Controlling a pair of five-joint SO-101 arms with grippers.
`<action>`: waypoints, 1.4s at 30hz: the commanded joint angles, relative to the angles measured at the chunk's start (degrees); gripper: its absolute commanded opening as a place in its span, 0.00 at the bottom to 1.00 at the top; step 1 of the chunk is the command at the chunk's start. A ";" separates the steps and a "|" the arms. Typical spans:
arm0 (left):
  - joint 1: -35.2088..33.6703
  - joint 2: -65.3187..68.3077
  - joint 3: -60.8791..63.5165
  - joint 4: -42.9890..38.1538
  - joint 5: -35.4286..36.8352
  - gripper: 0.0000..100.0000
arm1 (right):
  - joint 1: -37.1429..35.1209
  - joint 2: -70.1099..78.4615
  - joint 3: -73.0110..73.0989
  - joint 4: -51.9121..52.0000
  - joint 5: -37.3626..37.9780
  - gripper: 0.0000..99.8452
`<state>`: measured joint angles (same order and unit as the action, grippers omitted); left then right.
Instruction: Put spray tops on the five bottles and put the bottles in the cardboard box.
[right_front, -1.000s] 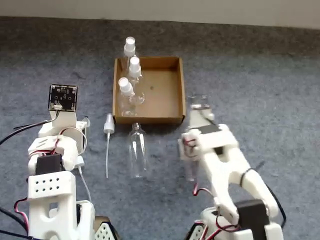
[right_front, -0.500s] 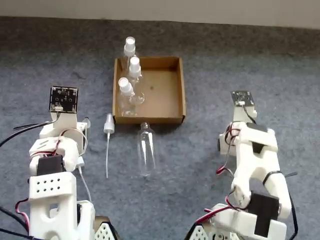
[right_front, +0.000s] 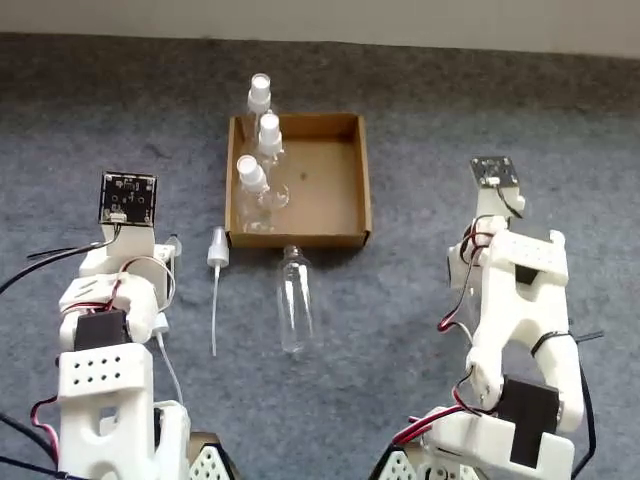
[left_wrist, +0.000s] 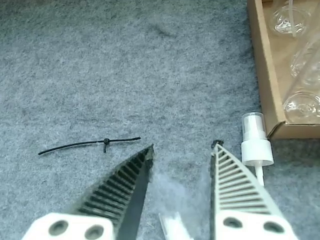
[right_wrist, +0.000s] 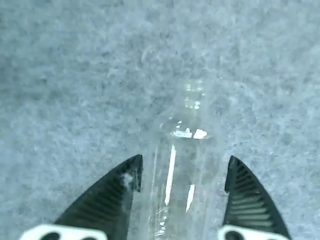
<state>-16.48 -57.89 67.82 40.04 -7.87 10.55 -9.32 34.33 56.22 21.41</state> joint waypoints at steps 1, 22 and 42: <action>0.92 0.13 -0.13 -1.14 0.53 0.18 | 0.40 -0.22 -3.47 -0.66 -0.35 0.21; 0.92 0.13 -0.04 -1.05 0.53 0.18 | 0.22 13.23 -13.85 -0.48 0.00 0.19; 1.01 -0.40 0.92 -1.14 0.44 0.18 | 0.22 4.53 -14.20 -0.48 0.00 0.00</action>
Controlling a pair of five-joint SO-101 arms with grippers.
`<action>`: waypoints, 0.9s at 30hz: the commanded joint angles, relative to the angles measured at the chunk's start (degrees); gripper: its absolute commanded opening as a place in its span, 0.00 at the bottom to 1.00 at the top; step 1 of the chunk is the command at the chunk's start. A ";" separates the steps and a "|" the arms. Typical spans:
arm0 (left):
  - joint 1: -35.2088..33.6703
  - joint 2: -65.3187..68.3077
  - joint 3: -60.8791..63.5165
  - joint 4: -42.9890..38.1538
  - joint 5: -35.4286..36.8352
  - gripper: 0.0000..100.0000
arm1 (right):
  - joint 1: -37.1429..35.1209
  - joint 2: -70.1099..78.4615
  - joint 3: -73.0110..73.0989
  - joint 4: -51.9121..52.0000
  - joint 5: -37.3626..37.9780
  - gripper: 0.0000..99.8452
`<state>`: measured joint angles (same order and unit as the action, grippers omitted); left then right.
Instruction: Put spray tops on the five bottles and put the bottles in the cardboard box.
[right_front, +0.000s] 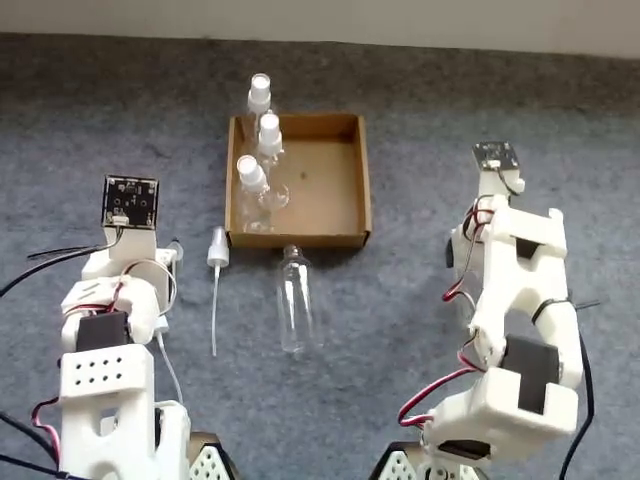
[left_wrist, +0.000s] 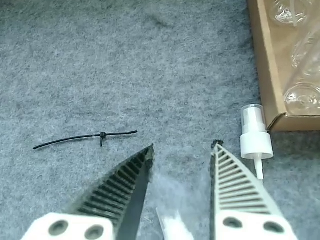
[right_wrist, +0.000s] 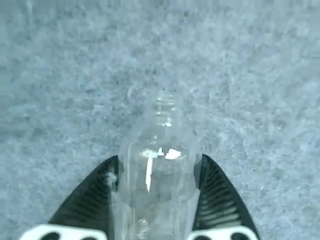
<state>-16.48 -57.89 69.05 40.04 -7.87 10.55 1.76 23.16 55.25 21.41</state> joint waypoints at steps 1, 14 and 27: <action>1.01 -0.40 -0.40 -1.14 0.44 0.18 | 0.22 -8.48 -2.95 0.48 0.00 0.00; 0.92 -0.40 -10.42 6.33 0.26 0.18 | -4.26 -36.70 -3.03 0.13 -16.35 0.00; 12.35 -3.12 -42.86 44.13 -8.00 0.18 | -30.73 -49.54 -2.42 -9.27 -6.68 0.00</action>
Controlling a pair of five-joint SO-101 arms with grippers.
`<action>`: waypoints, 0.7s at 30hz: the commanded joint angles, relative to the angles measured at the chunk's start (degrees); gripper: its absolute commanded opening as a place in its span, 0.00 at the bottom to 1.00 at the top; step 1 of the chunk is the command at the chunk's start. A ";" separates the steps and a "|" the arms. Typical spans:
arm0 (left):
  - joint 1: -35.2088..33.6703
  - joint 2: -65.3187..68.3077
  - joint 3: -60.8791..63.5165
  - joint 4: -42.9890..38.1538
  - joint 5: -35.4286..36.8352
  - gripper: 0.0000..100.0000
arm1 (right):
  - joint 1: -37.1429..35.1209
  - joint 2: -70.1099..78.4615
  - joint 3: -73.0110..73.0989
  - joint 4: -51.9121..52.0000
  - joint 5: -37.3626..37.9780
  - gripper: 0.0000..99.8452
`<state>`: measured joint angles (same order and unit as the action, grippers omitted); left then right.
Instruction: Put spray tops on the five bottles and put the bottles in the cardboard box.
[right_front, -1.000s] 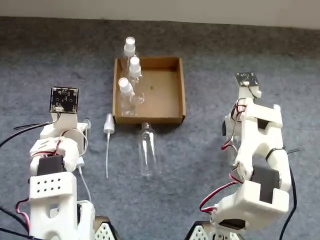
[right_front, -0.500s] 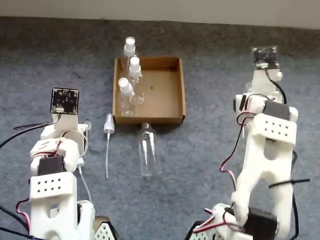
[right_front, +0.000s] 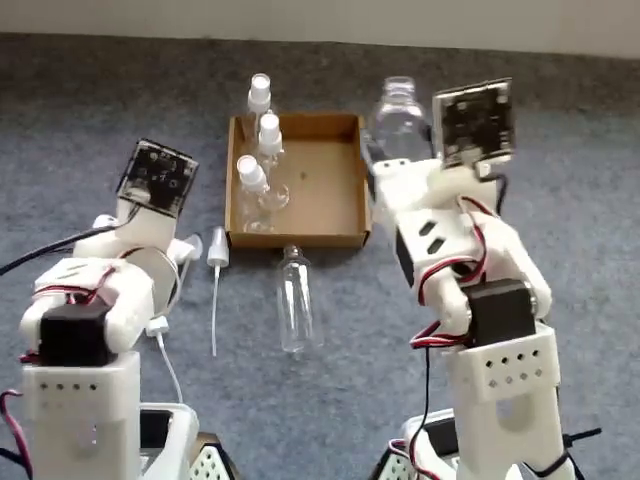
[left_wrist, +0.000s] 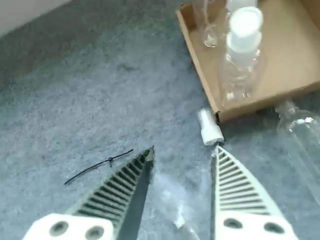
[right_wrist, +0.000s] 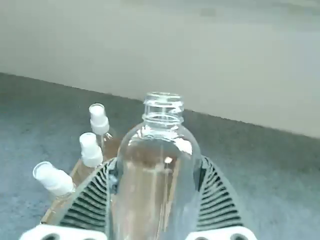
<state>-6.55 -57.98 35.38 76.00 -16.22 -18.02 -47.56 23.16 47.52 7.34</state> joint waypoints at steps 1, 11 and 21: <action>2.51 -4.97 -9.89 9.05 0.70 0.18 | -3.03 0.13 -1.45 0.31 8.88 0.00; 9.45 -18.95 -2.77 9.32 0.70 0.29 | -9.71 -5.67 10.33 -19.38 -6.59 0.00; 19.74 -18.59 0.92 -1.23 4.04 0.30 | -15.16 -6.29 14.81 -26.24 -16.18 0.00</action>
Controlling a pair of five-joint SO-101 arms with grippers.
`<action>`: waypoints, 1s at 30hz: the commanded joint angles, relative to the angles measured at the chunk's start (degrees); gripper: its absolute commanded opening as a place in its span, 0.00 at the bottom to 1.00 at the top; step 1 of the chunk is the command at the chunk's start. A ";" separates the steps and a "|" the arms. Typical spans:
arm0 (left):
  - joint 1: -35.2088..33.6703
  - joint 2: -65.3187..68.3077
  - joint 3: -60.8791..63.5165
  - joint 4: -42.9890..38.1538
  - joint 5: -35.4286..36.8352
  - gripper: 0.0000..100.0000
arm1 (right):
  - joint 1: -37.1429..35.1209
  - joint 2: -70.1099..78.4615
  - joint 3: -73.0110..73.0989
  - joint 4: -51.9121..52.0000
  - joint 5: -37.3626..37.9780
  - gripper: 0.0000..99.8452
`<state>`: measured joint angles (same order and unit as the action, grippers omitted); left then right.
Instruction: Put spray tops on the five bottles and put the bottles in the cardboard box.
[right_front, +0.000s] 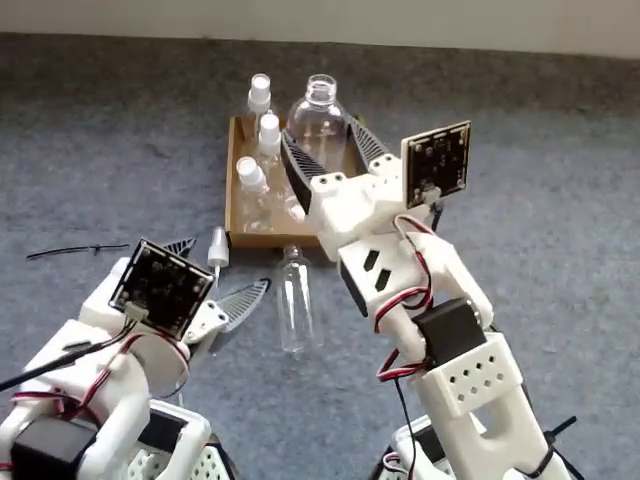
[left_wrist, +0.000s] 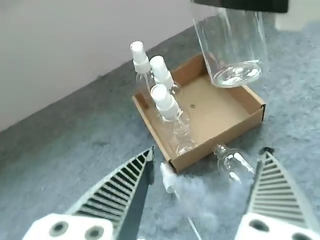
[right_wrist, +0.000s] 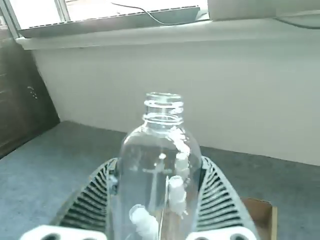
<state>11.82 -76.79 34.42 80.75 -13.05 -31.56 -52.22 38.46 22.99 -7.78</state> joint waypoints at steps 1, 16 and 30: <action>1.45 0.31 2.77 -7.65 0.88 0.30 | -2.51 -1.63 -0.40 -1.63 -1.05 0.00; 0.92 0.31 14.73 -23.12 0.88 0.29 | -7.08 -13.76 -0.22 14.37 -1.05 0.00; 4.26 -5.58 13.67 -16.18 0.88 0.29 | -6.90 -14.55 3.47 10.07 -0.70 0.00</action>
<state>10.86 -77.58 49.54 59.91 -12.62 -38.07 -67.87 40.04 38.02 -8.22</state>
